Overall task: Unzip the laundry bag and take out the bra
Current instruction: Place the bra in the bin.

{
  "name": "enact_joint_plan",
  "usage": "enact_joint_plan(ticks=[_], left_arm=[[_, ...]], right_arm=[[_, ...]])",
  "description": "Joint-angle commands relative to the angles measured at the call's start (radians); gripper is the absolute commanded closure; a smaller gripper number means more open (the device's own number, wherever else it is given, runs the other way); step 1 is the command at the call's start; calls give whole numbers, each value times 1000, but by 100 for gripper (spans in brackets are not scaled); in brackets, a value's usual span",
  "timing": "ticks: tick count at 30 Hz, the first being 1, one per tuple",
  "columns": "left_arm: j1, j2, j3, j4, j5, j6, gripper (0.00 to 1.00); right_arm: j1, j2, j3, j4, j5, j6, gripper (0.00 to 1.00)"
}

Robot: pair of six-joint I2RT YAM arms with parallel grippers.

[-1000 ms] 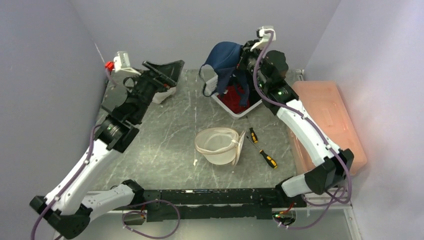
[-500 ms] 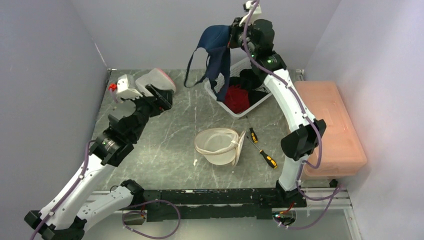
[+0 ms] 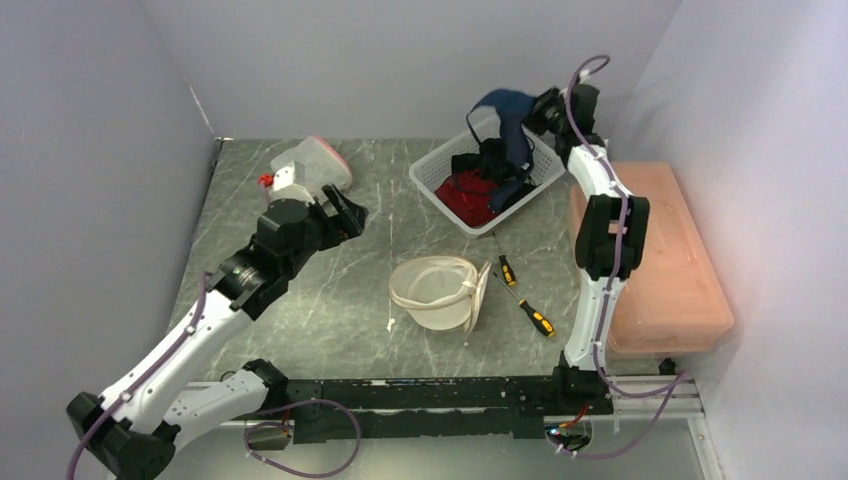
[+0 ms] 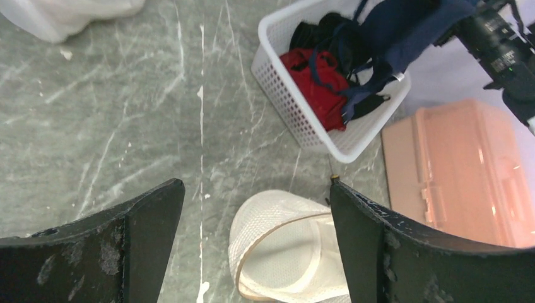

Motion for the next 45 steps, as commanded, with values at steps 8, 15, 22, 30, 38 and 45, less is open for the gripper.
enact_joint_plan(ticks=[8, 15, 22, 30, 38, 45], left_arm=[[2, 114, -8, 38, 139, -72, 11], [1, 121, -44, 57, 161, -100, 11], [2, 154, -62, 73, 219, -128, 11], [2, 143, -67, 52, 228, -124, 12], [2, 131, -80, 52, 243, -134, 12], [2, 113, -98, 39, 262, -158, 13]], right_arm=[[46, -37, -48, 72, -96, 98, 100], [102, -200, -118, 205, -138, 277, 100], [46, -135, -363, 321, -84, 486, 100], [57, -146, -381, 270, -40, 364, 100], [71, -201, -424, 274, -25, 378, 100], [102, -235, -549, 298, 21, 423, 100]])
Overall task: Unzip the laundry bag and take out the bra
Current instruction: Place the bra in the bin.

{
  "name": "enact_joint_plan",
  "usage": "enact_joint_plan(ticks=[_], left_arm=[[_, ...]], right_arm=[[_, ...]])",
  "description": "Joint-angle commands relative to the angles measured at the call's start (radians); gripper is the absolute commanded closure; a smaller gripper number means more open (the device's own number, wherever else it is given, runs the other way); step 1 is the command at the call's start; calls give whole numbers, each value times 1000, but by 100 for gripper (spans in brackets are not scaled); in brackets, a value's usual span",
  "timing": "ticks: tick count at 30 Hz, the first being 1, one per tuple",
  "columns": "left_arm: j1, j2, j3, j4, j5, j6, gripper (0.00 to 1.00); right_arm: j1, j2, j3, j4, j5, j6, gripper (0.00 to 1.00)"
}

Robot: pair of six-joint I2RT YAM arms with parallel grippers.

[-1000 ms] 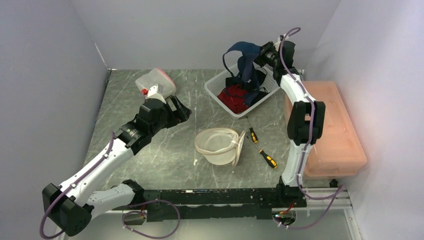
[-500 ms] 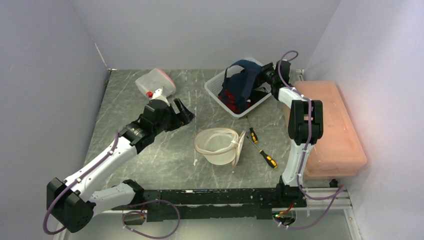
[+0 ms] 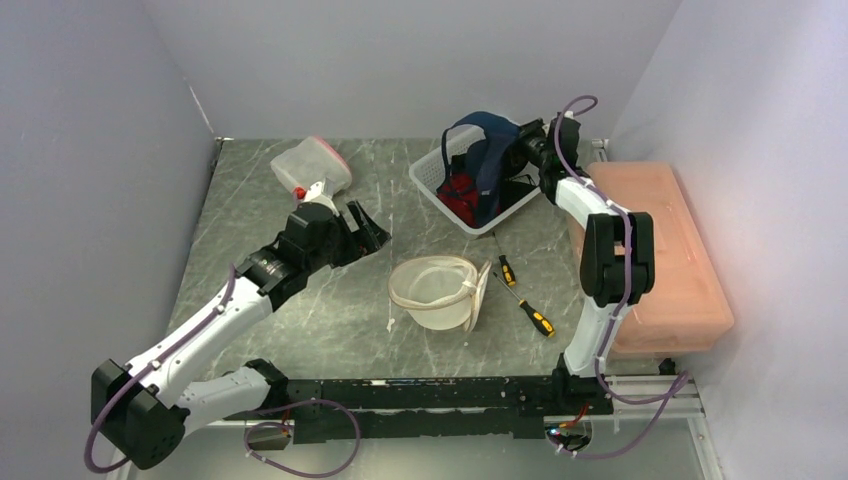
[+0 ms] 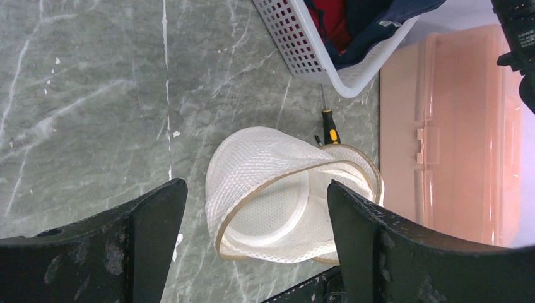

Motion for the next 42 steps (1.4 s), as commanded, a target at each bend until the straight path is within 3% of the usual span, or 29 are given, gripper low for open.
enact_joint_plan(ticks=[1, 10, 14, 18, 36, 42], left_arm=[[2, -33, -20, 7, 27, -30, 13], [2, -28, -32, 9, 46, -38, 13], [2, -22, -32, 12, 47, -36, 13], [2, -18, -46, 28, 47, -43, 13], [2, 25, -63, 54, 90, -50, 13], [2, 25, -74, 52, 90, -48, 13]], right_arm=[[14, -22, -76, 65, 30, 43, 100], [34, -29, -89, -53, 86, -98, 100], [34, -65, -59, -167, 155, -217, 71], [25, -87, -50, -239, 208, -298, 62], [3, -112, 25, -414, 351, -499, 56], [2, -115, 23, -426, 384, -556, 47]])
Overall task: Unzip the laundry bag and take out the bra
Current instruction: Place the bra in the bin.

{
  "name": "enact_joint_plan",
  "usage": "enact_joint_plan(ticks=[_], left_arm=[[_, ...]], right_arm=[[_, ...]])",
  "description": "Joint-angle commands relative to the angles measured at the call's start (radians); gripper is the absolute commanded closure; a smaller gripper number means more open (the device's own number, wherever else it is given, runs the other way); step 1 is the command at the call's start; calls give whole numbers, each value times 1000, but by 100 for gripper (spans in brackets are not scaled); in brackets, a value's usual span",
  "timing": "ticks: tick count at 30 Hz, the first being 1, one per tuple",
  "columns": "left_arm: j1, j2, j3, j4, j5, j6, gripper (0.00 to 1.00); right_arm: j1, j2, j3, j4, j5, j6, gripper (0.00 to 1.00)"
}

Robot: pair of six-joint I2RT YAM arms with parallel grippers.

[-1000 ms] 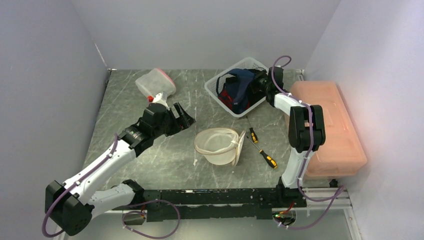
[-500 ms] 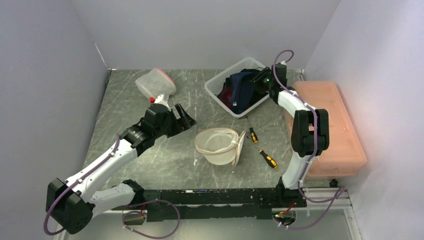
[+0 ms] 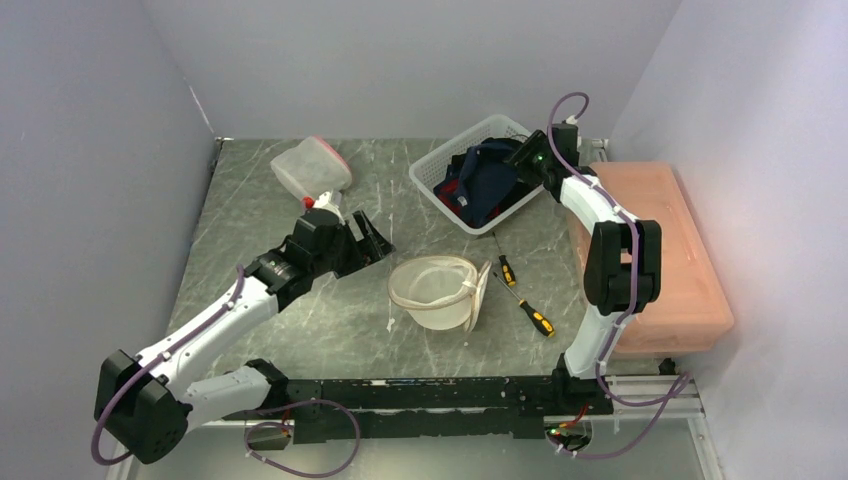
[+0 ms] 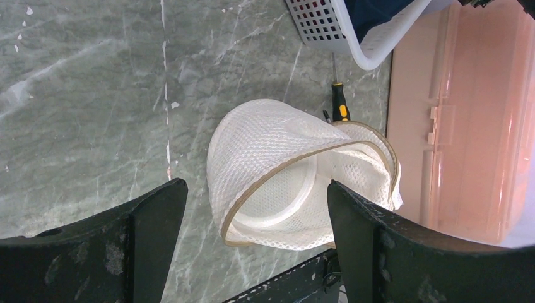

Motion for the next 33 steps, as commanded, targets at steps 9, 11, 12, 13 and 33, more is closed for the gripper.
enact_joint_plan(ticks=[9, 11, 12, 13, 33], left_arm=[[2, 16, -23, 51, 36, -13, 13], [2, 16, -24, 49, 36, -14, 13], [2, 14, -25, 47, 36, -13, 13], [2, 12, -26, 45, 35, -13, 13], [2, -13, -36, 26, 21, -22, 13]], right_arm=[[3, -10, 52, 26, 15, -127, 47], [4, -8, 62, 30, 13, -132, 57], [5, -12, 58, 40, 7, -129, 66], [6, -18, 58, 44, -2, -123, 75], [-29, -68, 91, 89, -130, 250, 100]])
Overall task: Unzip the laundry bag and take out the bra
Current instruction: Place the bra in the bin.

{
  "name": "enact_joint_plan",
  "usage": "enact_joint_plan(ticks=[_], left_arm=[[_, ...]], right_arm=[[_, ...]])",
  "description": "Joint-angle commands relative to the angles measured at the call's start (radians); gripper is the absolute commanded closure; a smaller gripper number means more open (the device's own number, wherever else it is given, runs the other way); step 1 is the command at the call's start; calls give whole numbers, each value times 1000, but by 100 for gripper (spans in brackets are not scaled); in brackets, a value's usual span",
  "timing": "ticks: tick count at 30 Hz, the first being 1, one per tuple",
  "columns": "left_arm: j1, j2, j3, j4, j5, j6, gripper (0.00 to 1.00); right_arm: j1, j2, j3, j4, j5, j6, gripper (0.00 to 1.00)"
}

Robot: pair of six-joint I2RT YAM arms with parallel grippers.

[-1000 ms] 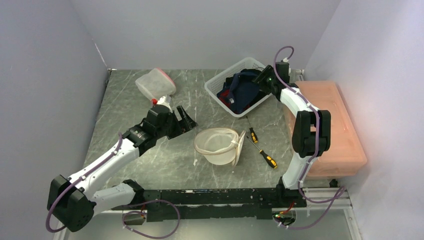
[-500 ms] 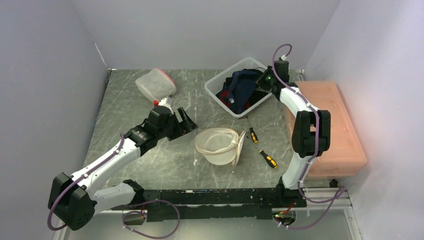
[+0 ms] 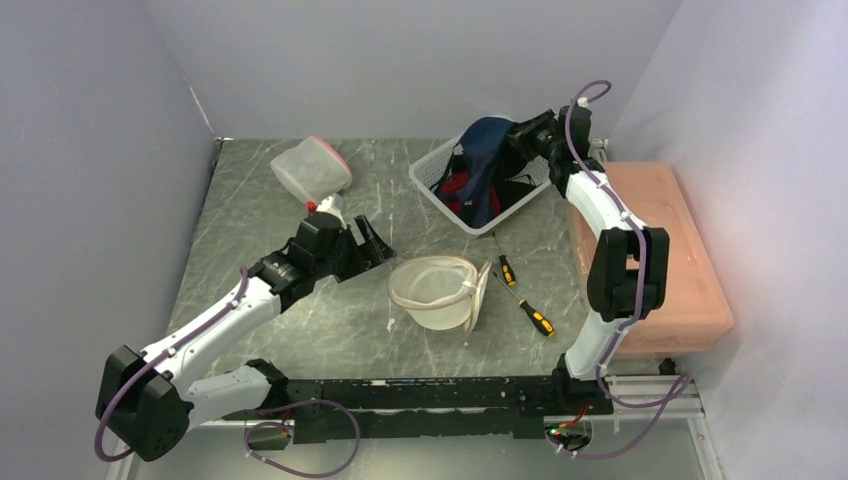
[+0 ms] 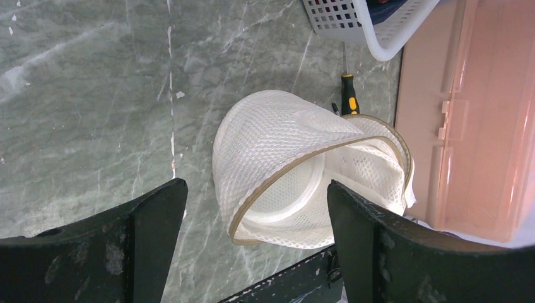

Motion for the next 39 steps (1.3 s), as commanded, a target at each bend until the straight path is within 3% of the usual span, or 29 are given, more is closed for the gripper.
enact_joint_plan(ticks=[1, 7, 17, 27, 33, 39], left_arm=[[1, -34, -6, 7, -2, -15, 13], [2, -19, 0, 19, 9, -9, 13], [2, -20, -1, 20, 10, -16, 13], [2, -16, -9, 24, 17, -20, 13], [2, -20, -18, 21, 10, -17, 13], [2, -8, -17, 25, 14, -14, 13]], right_arm=[[-25, -27, 67, -183, 138, -94, 100], [13, 15, 276, -400, 220, -242, 100], [78, 17, 418, -350, 138, -175, 100], [59, -39, 119, -102, 174, 7, 100], [23, -10, -12, -76, 223, -58, 100], [19, -16, -35, -104, 280, -189, 100]])
